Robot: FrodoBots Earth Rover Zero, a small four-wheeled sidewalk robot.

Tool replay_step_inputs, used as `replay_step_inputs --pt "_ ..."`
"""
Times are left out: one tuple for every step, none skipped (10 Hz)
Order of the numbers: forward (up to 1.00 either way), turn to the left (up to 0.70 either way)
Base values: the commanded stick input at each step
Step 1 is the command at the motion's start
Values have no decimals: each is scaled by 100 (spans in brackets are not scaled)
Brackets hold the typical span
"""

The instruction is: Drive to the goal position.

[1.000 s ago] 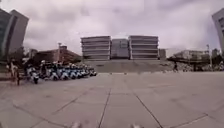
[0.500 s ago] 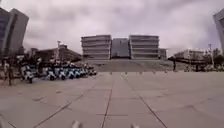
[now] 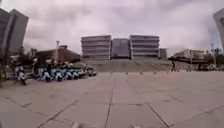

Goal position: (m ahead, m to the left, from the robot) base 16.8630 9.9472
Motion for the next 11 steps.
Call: replay_step_inputs --pt "70 0" --pt "70 0" --pt "70 0" --pt "70 0" --pt "70 0" --pt "70 0" --pt "70 0" --pt "70 0" --pt "70 0" --pt "70 0" --pt "70 0"
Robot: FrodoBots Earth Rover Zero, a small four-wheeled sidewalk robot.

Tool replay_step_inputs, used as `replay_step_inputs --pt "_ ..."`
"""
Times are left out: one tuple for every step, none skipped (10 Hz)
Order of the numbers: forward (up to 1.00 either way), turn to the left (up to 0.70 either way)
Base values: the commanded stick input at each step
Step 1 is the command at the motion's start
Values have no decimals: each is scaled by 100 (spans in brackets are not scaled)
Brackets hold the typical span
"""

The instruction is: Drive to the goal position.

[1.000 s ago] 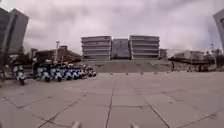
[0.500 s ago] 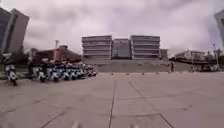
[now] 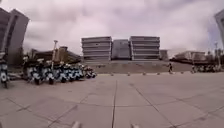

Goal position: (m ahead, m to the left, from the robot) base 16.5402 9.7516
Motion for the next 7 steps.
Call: replay_step_inputs --pt "70 0" --pt "70 0" --pt "70 -3" --pt "70 -9" --pt "70 -14" --pt "70 -7" --pt "70 0"
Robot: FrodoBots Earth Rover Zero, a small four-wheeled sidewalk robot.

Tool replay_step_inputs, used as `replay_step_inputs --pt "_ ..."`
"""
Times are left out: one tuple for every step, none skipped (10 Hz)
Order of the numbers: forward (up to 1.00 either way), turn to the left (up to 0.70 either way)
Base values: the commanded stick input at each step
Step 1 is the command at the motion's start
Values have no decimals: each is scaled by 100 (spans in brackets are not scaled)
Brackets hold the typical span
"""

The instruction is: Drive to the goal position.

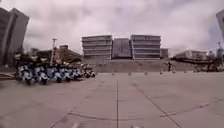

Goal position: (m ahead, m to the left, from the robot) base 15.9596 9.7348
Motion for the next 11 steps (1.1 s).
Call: replay_step_inputs --pt "70 0" --pt "70 0" --pt "70 0" --pt "70 0" --pt "70 0" --pt "70 0" --pt "70 0" --pt "70 0" --pt "70 0" --pt "70 0" --pt "70 0"
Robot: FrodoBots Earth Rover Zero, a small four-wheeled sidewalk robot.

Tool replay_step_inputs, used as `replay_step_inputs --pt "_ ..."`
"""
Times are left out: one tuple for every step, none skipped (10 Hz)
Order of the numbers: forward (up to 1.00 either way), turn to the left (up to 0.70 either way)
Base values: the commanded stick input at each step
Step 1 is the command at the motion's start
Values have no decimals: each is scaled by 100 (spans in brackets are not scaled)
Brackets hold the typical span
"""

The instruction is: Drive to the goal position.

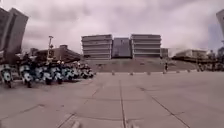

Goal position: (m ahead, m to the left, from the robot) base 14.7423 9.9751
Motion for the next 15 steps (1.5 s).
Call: replay_step_inputs --pt "70 0" --pt "70 0" --pt "70 -9" --pt "70 -21" --pt "70 -24" --pt "70 -25" --pt "70 -25" --pt "70 -22" --pt "70 -8" --pt "70 -2" --pt "70 0" --pt "70 0" --pt "70 0" --pt "70 0" --pt "70 0"
